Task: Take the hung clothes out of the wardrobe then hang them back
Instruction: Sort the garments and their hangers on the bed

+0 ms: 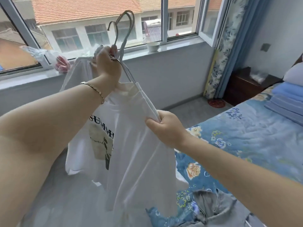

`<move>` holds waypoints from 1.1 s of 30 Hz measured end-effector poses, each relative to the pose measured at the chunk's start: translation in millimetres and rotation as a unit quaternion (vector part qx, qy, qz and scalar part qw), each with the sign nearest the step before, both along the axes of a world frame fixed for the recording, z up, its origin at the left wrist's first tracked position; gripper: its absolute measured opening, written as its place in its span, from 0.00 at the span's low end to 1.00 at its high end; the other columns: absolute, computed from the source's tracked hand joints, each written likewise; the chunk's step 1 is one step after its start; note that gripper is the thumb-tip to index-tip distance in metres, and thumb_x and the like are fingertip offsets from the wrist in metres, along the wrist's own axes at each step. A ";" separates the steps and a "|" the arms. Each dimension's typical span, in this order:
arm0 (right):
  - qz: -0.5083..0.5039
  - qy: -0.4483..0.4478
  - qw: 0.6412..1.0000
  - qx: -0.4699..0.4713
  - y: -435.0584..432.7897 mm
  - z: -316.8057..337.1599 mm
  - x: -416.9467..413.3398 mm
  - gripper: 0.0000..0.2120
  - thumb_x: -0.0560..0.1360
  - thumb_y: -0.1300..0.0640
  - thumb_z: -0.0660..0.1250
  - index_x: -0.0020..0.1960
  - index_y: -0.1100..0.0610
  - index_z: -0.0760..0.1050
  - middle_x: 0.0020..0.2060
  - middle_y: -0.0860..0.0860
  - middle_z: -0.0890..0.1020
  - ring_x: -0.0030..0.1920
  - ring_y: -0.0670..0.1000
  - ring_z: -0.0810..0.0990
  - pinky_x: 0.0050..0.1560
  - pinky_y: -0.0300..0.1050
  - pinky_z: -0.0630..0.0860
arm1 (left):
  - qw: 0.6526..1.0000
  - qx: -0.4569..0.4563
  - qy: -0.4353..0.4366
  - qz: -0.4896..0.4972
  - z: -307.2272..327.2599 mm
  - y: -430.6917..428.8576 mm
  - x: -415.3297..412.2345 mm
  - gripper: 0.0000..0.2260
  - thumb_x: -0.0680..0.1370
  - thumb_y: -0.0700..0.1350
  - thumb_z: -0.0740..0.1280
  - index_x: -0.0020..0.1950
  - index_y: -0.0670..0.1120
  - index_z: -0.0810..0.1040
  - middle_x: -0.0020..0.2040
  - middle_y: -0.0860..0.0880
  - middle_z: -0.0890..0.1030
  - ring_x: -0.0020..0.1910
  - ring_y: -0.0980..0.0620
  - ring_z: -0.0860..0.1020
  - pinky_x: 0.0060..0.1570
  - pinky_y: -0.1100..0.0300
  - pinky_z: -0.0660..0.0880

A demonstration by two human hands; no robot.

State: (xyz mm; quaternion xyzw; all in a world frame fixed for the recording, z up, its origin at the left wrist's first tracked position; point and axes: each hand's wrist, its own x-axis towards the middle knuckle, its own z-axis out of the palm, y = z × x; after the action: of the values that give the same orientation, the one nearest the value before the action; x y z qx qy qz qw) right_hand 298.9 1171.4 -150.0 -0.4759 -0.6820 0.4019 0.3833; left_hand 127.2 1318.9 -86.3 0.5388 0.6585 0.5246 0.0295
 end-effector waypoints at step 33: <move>-0.328 -0.406 0.755 -0.397 196.5 -526.7 324.1 0.15 0.80 0.48 0.56 0.57 0.58 0.71 0.56 0.59 0.72 0.54 0.61 0.76 0.43 0.44 0.64 | 0.841 -0.333 0.323 -0.278 -556.2 256.9 400.8 0.14 0.76 0.51 0.65 0.55 0.42 0.71 0.53 0.41 0.79 0.53 0.39 0.76 0.42 0.55 0.65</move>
State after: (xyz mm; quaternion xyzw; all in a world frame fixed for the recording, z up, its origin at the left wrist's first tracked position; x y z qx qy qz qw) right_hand 623.1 1367.8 -676.8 -0.8983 -0.3546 0.2555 -0.0443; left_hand 527.9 1575.9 -642.5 0.7960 0.5882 0.0396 0.1373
